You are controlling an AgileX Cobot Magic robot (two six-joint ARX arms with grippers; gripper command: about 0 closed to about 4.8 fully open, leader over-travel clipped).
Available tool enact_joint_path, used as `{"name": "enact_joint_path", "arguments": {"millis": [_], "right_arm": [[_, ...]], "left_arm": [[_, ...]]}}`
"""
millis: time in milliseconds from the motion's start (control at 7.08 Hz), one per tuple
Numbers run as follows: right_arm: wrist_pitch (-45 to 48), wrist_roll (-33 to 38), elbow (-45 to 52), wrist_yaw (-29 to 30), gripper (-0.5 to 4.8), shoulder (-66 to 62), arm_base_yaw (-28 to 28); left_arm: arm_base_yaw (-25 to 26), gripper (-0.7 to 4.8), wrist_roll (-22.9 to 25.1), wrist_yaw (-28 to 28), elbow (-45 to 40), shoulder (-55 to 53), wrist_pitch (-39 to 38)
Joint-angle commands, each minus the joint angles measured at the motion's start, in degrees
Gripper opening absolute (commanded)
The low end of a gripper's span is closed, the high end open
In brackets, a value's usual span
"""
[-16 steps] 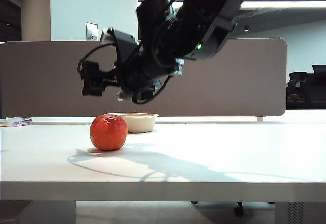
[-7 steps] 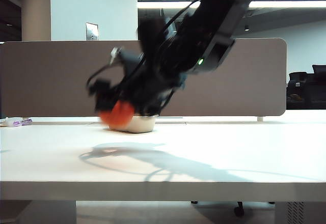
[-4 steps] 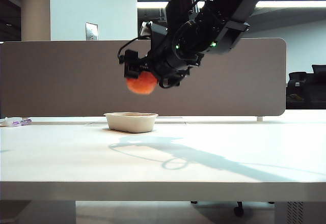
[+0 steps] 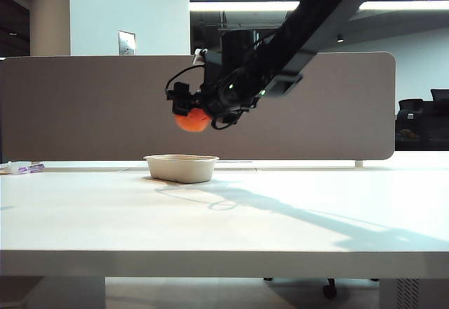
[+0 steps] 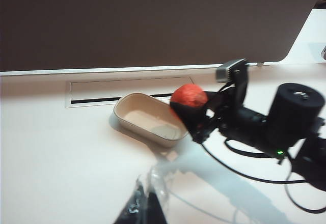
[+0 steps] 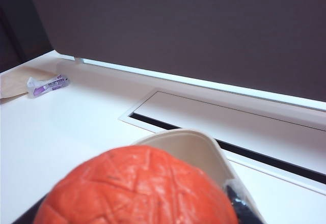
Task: Pick up the orange and place it into the paper lunchbox.
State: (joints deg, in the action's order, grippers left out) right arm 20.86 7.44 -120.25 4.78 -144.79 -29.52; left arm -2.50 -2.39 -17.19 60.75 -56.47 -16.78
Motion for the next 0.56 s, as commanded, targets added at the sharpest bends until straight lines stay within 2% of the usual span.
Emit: {"name": "enact_joint_path", "arguments": {"millis": [141,565], "right_arm": [[-1.2,-0.7,-17.6,-0.5,2.01,-14.2,0.1],[-1.8,-2.3,-17.8,-1.5,2.11,-16.1,1.1]], "left_arm": [[0.0,-0.06,0.0,-0.2,0.3,-0.1,0.5],[0.0,-0.06,0.0,-0.2,0.3,-0.3,0.6]]}}
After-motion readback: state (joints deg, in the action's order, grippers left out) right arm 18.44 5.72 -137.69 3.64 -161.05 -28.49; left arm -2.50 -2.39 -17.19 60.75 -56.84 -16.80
